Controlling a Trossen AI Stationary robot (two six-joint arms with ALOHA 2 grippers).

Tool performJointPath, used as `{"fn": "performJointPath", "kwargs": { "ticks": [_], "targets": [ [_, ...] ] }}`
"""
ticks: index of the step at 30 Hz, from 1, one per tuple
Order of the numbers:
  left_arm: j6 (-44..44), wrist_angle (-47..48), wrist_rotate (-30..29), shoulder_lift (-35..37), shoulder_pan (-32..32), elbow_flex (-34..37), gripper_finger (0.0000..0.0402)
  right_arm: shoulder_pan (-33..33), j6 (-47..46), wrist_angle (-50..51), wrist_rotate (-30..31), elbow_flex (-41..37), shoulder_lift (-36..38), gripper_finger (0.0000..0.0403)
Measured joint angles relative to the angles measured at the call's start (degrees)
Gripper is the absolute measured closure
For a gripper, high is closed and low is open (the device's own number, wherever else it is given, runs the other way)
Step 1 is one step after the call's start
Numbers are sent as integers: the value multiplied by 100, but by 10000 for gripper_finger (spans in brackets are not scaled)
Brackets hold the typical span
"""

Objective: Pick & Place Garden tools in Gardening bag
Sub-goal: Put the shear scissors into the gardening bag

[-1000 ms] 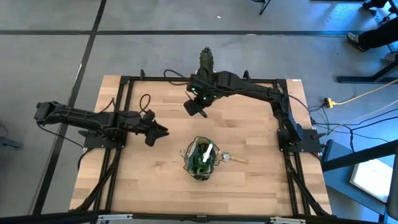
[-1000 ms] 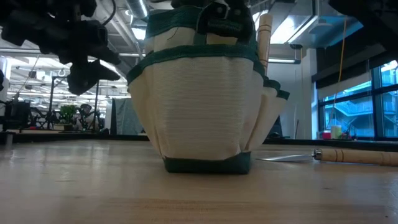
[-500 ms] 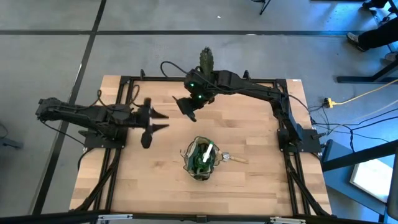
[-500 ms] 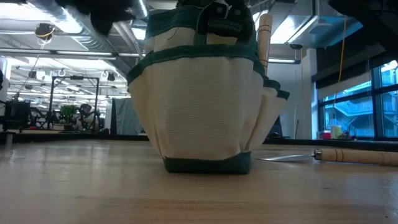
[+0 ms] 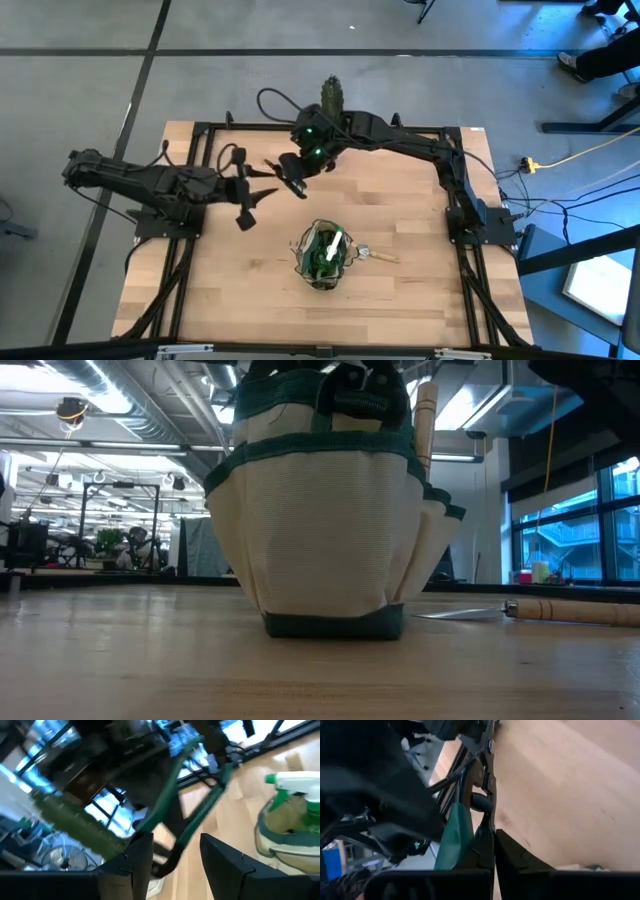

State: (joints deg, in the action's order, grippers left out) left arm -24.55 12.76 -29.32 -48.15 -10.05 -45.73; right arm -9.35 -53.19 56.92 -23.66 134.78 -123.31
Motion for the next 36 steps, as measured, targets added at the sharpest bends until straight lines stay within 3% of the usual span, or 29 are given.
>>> {"fn": "performJointPath", "kwargs": {
  "ticks": [4, 8, 10, 15, 17, 22, 31, 36],
  "targets": [
    [82, 56, -152, -387, -202, -389, 245, -85, 202, 327, -322, 0, 0, 402],
    [454, 595, -322, -609, -294, -1043, 245, -78, 972, 794, -510, 0, 2, 402],
    [756, 1020, 155, -678, -252, -1380, 245, -41, 1335, 1106, -522, 0, 2, 402],
    [1775, 2276, 2401, -875, 354, -1927, 245, 90, 2073, 1778, -503, 0, 2, 402],
    [1879, 2420, 2918, -902, 566, -1997, 245, 156, 2246, 1998, -504, 0, 2, 402],
    [1394, 2370, 2924, -1025, 739, -1985, 245, 276, 2170, 1991, -382, 0, 2, 402],
    [906, 2097, 3186, -1911, 792, -2122, 245, 330, 1867, 1955, -103, 1, 2, 403],
    [478, 2065, 2668, -1910, 796, -2184, 245, 369, 1777, 2051, -23, 1, 2, 403]
  ]
}}
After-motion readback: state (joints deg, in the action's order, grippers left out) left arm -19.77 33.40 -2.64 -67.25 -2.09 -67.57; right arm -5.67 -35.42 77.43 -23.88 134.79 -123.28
